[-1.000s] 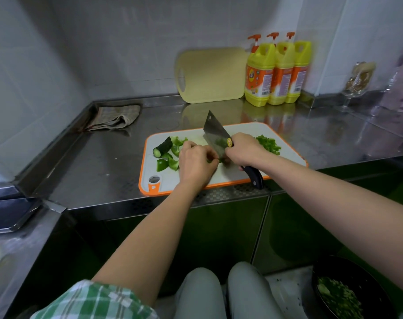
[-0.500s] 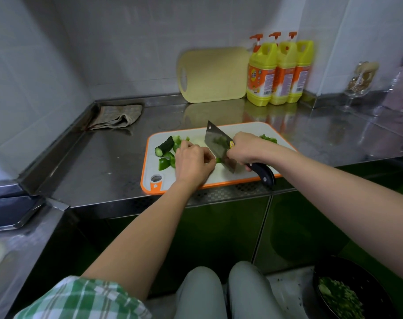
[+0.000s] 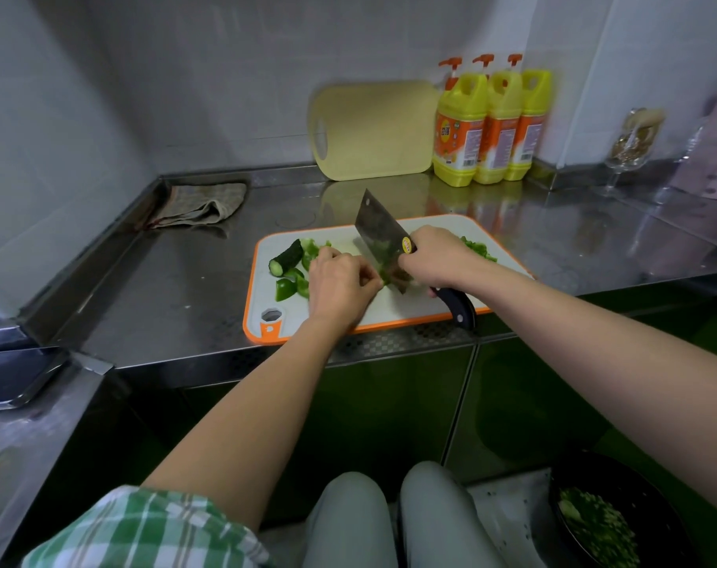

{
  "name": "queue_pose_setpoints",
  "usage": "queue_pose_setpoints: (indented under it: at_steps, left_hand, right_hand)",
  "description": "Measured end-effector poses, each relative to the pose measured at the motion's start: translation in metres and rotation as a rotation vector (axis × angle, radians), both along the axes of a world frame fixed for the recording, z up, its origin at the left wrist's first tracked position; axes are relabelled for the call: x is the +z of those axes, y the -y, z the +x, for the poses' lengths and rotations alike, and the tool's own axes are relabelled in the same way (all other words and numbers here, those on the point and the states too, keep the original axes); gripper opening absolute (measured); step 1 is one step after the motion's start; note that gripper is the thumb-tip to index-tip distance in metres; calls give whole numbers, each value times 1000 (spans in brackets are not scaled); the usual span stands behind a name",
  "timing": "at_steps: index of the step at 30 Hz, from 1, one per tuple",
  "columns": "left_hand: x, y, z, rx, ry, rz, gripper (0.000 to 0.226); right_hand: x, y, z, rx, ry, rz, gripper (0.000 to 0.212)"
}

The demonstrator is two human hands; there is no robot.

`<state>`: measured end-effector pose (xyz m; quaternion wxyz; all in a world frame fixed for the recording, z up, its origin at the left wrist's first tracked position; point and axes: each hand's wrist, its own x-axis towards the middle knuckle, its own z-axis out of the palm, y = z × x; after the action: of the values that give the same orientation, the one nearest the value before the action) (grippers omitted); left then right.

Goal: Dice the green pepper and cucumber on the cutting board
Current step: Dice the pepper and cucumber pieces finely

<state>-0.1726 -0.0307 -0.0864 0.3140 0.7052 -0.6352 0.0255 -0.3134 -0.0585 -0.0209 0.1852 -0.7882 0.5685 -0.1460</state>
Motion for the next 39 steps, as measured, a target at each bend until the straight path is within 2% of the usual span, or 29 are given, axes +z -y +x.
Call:
queue_pose_setpoints:
  at_steps: [6, 10, 16, 25, 35, 39]
  left_hand:
    - [1, -2, 0, 13, 13, -18, 12]
    - [1, -3, 0, 23, 5, -17, 13]
    - [-1, -2, 3, -1, -1, -15, 10]
    - [-3, -1, 3, 26, 5, -30, 13]
    - [-2, -1, 3, 34, -38, -17, 15]
    - [-4, 0, 3, 37, -35, -16, 16]
  right_hand:
    - [9, -14, 6, 53, -201, 63, 15]
    - [0, -7, 13, 13, -159, 38, 13]
    - [-15, 6, 7, -27, 33, -20, 20]
    - [0, -6, 9, 18, -110, 80, 19]
    - [-8, 3, 11, -30, 30, -10, 19]
    - [6, -5, 10, 24, -80, 58, 19]
